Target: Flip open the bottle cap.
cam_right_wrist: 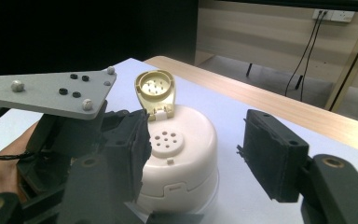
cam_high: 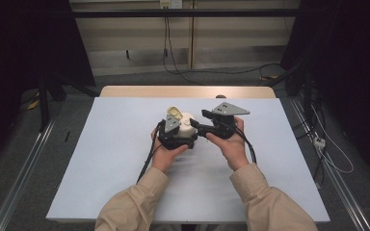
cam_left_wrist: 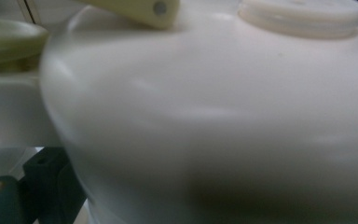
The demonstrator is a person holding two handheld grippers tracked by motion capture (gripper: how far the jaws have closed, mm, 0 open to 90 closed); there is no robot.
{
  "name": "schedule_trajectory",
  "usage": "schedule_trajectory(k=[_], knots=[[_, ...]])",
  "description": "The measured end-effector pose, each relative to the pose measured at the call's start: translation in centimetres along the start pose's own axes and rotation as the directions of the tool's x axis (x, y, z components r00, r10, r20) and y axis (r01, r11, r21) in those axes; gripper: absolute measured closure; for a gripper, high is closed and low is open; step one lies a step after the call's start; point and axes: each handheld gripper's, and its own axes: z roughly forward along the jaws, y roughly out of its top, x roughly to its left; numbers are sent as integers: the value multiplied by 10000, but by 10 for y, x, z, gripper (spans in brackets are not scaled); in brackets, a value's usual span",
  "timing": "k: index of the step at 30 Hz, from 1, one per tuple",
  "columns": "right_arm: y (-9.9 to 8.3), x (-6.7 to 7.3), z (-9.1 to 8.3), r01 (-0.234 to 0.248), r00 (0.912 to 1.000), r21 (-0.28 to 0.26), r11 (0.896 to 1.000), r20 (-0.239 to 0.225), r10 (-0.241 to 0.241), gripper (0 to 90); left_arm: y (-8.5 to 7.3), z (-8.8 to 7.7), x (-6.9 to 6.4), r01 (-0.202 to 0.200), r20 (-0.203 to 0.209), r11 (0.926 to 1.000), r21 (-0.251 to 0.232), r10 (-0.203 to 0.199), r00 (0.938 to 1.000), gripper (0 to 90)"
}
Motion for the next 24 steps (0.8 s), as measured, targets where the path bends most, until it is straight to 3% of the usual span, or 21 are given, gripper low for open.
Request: schedule_trajectory(k=[6,24], knots=[[-3,-4,-9,6,9999,-88,10000,106,-5,352,-1,0,1,302,96,9995,119,-303,9995,39],[-18,-9,-33,248,9993,-152,9996,286,-244,271,-2,-8,1,285,431,9976,631,-312,9986,31]])
